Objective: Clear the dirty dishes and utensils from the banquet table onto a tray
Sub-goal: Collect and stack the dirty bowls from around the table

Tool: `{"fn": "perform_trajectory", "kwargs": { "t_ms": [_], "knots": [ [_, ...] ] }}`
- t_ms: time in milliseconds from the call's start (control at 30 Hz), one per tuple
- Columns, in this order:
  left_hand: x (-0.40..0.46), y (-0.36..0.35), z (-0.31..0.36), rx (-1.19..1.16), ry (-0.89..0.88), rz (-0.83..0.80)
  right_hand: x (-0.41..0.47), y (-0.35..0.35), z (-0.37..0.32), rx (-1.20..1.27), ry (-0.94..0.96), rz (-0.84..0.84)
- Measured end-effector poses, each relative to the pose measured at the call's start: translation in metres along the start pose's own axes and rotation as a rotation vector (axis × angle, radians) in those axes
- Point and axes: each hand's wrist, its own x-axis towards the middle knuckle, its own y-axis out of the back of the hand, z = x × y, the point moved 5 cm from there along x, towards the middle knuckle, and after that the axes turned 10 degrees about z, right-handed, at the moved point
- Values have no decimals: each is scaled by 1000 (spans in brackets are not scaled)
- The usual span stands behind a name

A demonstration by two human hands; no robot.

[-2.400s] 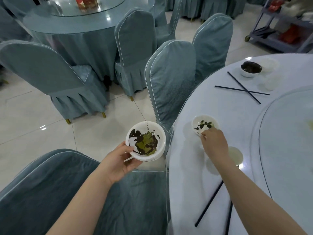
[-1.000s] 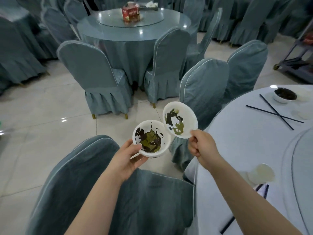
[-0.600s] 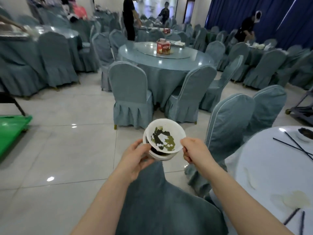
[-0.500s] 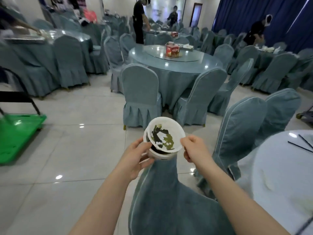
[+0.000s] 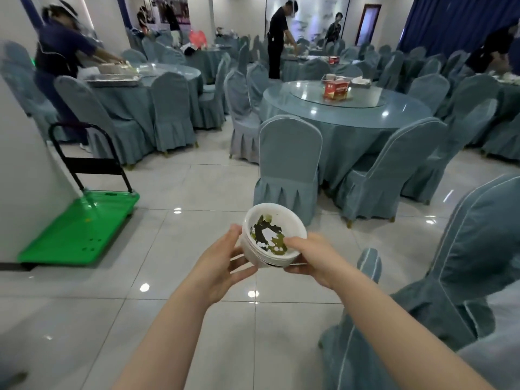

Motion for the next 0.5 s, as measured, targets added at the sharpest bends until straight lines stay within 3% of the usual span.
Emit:
{"fn": "perform_trajectory", "kwargs": {
  "t_ms": [267, 500],
  "knots": [
    [111, 33, 42, 49, 7, -25, 102, -52, -34, 97, -8, -72],
    [233, 13, 96, 65, 27, -78, 214, -60, -82, 174, -31, -78]
  ]
}}
